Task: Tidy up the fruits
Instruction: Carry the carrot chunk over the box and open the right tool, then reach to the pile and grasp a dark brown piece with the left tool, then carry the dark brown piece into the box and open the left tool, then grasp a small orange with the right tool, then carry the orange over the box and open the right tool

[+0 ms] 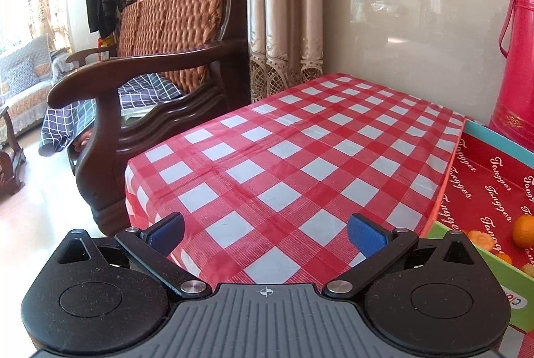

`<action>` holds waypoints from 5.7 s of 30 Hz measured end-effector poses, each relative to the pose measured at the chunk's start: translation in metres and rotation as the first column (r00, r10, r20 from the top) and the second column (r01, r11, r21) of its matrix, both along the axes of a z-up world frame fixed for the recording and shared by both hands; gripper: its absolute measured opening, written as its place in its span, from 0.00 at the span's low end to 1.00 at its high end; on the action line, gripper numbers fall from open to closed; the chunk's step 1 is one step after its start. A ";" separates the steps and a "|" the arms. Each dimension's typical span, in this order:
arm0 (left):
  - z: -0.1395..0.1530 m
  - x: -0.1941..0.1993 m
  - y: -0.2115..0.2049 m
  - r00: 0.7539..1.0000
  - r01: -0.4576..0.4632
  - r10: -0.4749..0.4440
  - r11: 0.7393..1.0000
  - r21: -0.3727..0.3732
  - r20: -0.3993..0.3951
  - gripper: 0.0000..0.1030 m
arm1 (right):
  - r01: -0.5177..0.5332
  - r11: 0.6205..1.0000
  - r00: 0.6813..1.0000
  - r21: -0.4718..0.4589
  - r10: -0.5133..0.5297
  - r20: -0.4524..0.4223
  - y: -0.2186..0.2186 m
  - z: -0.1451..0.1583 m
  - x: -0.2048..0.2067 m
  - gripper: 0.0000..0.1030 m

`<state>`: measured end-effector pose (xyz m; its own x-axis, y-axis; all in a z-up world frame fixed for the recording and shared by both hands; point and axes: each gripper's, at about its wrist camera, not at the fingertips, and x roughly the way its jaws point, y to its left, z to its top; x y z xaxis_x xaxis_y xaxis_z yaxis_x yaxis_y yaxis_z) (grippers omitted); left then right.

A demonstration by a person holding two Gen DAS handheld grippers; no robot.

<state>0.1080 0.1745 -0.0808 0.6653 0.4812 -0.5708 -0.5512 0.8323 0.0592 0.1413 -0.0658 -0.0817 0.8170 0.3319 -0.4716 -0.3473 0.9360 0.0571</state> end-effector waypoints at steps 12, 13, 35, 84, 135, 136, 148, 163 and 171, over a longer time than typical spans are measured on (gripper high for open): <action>0.006 0.001 -0.036 0.994 0.106 -0.107 0.993 0.049 0.021 1.00 | 0.162 0.985 0.979 0.061 -0.168 0.112 -0.048 0.021 -0.023 0.93; 0.008 0.001 -0.042 0.991 0.126 -0.128 0.990 0.059 0.028 1.00 | 0.192 0.980 0.974 0.058 -0.197 0.115 -0.055 0.022 -0.025 0.94; 0.010 -0.031 -0.279 0.635 0.744 -0.770 0.633 0.215 0.066 0.99 | 0.814 0.581 0.564 0.019 -0.797 0.214 -0.208 0.019 -0.092 0.94; 0.013 0.006 -0.273 0.771 0.581 -0.622 0.775 0.248 0.136 0.37 | 0.785 0.617 0.605 0.055 -0.782 0.147 -0.220 0.005 -0.097 0.94; 0.009 0.023 -0.019 0.998 0.018 -0.017 1.000 -0.008 0.060 0.90 | 0.627 0.778 0.770 -0.019 -0.624 -0.131 -0.164 -0.031 0.000 0.25; 0.009 0.022 -0.015 0.998 0.008 -0.007 1.000 -0.015 0.059 0.90 | 0.619 0.785 0.779 -0.015 -0.616 -0.118 -0.161 -0.029 -0.001 0.25; 0.000 0.011 0.011 0.997 -0.064 0.065 0.998 -0.025 0.028 0.90 | 0.314 0.950 0.949 0.000 -0.313 0.046 -0.078 0.004 -0.004 0.25; -0.004 0.003 0.034 0.994 -0.104 0.105 0.994 -0.017 0.024 0.91 | 0.084 0.989 0.995 -0.124 -0.077 0.056 0.007 -0.002 0.007 0.31; -0.003 0.007 0.022 0.996 -0.081 0.081 0.997 -0.003 0.024 0.91 | 0.164 0.981 0.977 -0.106 -0.147 0.156 -0.010 0.005 -0.007 0.79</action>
<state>0.1148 0.1967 -0.0840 0.6380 0.5327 -0.5560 -0.6177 0.7852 0.0434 0.1341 -0.0755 -0.0764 0.9173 0.1447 -0.3709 -0.1934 0.9763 -0.0973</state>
